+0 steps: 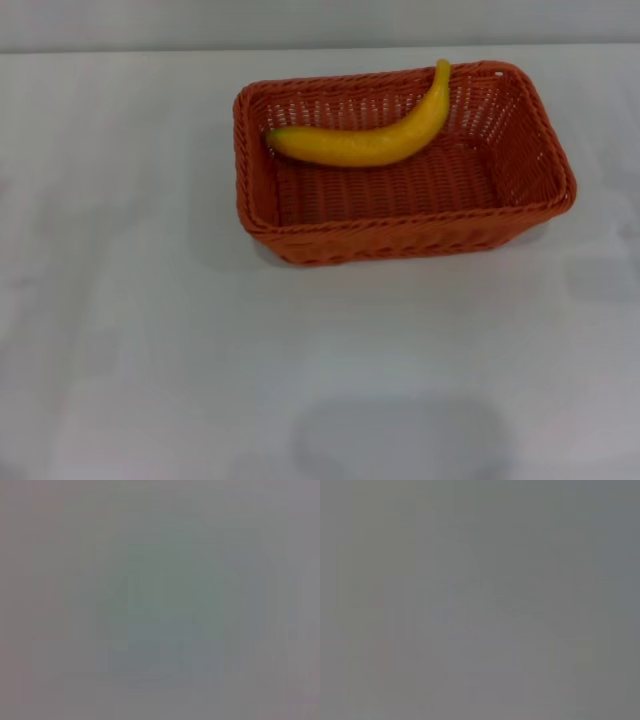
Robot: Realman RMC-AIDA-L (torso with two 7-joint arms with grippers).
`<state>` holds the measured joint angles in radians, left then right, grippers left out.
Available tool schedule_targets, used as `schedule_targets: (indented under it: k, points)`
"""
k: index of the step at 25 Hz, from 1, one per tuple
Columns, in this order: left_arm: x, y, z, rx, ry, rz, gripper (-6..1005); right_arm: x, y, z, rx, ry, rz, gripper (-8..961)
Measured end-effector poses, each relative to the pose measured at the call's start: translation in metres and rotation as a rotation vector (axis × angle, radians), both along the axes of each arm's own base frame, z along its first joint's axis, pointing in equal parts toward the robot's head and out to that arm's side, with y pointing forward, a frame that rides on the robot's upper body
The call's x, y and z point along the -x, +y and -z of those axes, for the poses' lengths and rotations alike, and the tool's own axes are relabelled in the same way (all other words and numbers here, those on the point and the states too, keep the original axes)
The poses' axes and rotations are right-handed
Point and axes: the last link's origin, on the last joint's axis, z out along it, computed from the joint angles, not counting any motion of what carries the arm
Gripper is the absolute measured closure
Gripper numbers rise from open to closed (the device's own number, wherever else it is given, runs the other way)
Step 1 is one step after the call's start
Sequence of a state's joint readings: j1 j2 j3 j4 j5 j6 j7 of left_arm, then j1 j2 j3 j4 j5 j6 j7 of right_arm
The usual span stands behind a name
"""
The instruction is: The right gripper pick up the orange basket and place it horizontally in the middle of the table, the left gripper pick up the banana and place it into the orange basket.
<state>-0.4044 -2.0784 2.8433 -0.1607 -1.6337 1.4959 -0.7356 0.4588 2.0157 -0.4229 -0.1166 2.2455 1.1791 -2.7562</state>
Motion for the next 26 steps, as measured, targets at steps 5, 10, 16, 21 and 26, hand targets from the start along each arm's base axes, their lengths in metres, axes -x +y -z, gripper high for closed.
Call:
schedule_targets:
  k: [5, 10, 16, 21, 26]
  points:
    - [0.022, -0.020, 0.019, 0.022, 0.010, -0.154, 167, 0.009, -0.003, 0.001, -0.017, -0.004, -0.062, 330]
    - [0.030, -0.027, 0.034, 0.080, -0.023, -0.205, 167, 0.013, -0.004, 0.001, -0.026, -0.004, -0.088, 330]
    - [0.031, -0.031, 0.043, 0.109, -0.041, -0.217, 167, 0.012, -0.005, 0.005, -0.016, 0.005, -0.081, 330]
    - [0.029, -0.029, 0.045, 0.120, -0.031, -0.210, 167, 0.012, -0.007, 0.010, -0.004, 0.022, -0.072, 330]
    - [0.021, -0.022, 0.052, 0.143, 0.032, -0.193, 167, 0.011, -0.009, 0.014, 0.003, 0.033, -0.067, 330]
